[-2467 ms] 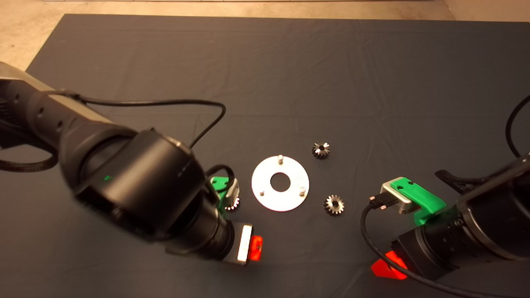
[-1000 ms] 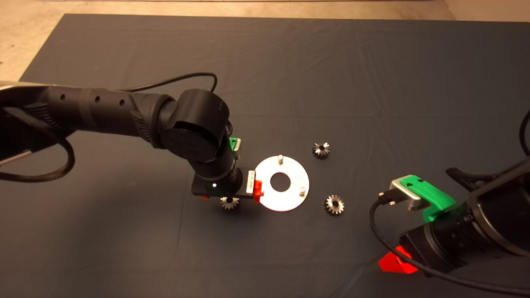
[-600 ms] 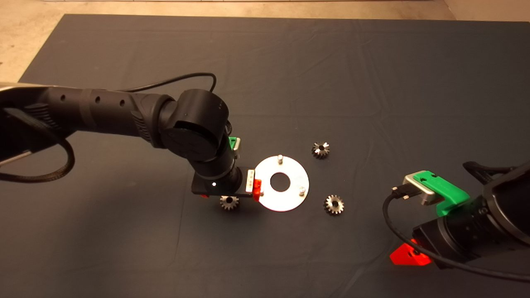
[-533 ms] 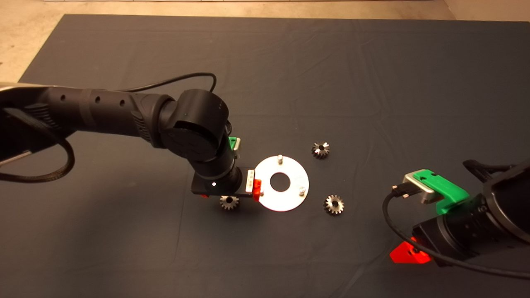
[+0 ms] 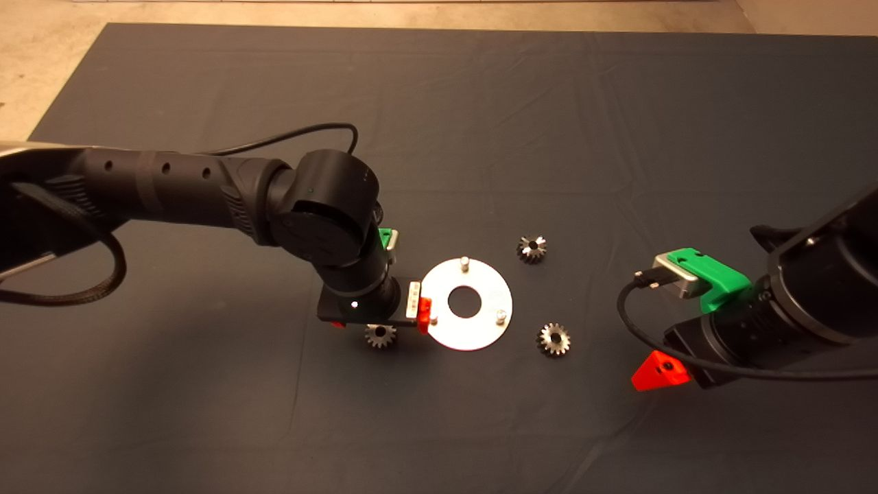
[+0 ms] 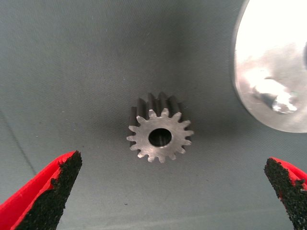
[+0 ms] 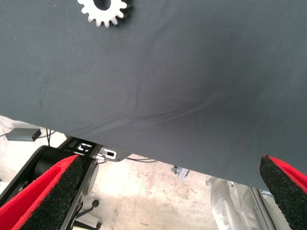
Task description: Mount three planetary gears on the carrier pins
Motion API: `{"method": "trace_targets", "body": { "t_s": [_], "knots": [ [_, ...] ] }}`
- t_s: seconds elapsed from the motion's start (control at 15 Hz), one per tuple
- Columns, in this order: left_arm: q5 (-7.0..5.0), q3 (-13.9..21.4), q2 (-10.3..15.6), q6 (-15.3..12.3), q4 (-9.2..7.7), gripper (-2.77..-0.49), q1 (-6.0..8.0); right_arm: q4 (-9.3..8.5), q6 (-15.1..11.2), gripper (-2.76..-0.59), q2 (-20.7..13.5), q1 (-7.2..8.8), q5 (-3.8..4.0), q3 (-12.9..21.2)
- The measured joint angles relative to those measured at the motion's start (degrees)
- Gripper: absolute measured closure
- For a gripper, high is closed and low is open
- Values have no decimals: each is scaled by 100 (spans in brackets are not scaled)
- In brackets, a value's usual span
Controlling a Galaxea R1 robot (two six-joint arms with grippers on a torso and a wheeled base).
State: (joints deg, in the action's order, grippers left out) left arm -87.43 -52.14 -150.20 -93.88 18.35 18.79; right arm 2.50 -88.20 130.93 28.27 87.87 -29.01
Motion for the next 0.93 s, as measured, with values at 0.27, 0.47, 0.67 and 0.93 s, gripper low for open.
{"method": "trace_targets", "body": {
  "t_s": [0.27,0.47,0.67,0.93],
  "knots": [
    [-2,-128,-18,109,0,-277,-55,0,113,-276,0,0,-2,-85],
    [-1,-213,-24,162,0,-277,-58,0,138,-276,0,0,-2,-106],
    [-2,-304,-27,262,4,-277,-77,0,207,-276,0,-2,-5,-157],
    [-2,-379,-24,319,1,-277,-168,0,260,-276,0,-2,-5,-202]
  ]
}}
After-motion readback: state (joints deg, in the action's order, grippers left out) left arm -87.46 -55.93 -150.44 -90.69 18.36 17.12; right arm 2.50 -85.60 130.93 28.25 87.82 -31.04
